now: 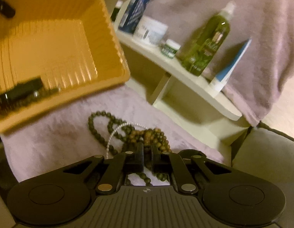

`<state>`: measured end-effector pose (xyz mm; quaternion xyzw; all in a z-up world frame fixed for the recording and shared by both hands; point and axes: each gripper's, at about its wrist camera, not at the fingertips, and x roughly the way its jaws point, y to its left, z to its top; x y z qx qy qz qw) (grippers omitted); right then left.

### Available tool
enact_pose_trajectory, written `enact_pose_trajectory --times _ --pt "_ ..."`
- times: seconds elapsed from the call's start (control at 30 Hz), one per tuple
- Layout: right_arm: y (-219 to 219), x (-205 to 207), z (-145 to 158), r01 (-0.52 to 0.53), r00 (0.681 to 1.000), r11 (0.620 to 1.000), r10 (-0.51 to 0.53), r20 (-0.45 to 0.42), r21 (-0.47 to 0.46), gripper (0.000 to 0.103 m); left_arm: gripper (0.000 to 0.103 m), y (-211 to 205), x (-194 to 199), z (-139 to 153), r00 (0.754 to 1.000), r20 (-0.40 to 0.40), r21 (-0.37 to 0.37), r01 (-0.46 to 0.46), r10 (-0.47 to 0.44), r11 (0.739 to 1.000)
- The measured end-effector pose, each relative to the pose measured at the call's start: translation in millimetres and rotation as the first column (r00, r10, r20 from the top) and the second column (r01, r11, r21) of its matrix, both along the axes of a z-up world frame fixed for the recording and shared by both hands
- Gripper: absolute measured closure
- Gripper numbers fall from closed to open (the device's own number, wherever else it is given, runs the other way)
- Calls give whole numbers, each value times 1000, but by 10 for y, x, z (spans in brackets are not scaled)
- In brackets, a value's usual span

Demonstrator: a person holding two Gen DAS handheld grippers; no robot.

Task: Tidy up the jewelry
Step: 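Grasp the brown wooden bead strand with the right tool and lift, then lower the bead strand into the orange tray and open the right tool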

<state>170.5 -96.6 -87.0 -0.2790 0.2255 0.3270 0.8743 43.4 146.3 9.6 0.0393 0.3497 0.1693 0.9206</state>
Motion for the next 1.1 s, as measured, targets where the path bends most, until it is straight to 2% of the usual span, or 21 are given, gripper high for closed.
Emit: enact_pose_trajectory --times 0.33,0.53,0.77,1.1 --pt "-266 37 594 54 998 971 -46 -36 234 97 97 -9 8 8 1000 2 -4 -1 1 1000" --pt "-411 63 950 58 998 947 -50 -32 317 97 97 -7 10 10 1000 5 -8 1 -1 1000" --pt "-523 35 1270 41 999 922 -40 -10 386 97 97 -6 3 11 1000 9 -8 2 -2 1000" --pt "-558 51 1578 16 998 911 -37 44 413 97 96 -1 0 23 1000 17 -14 7 -7 1000"
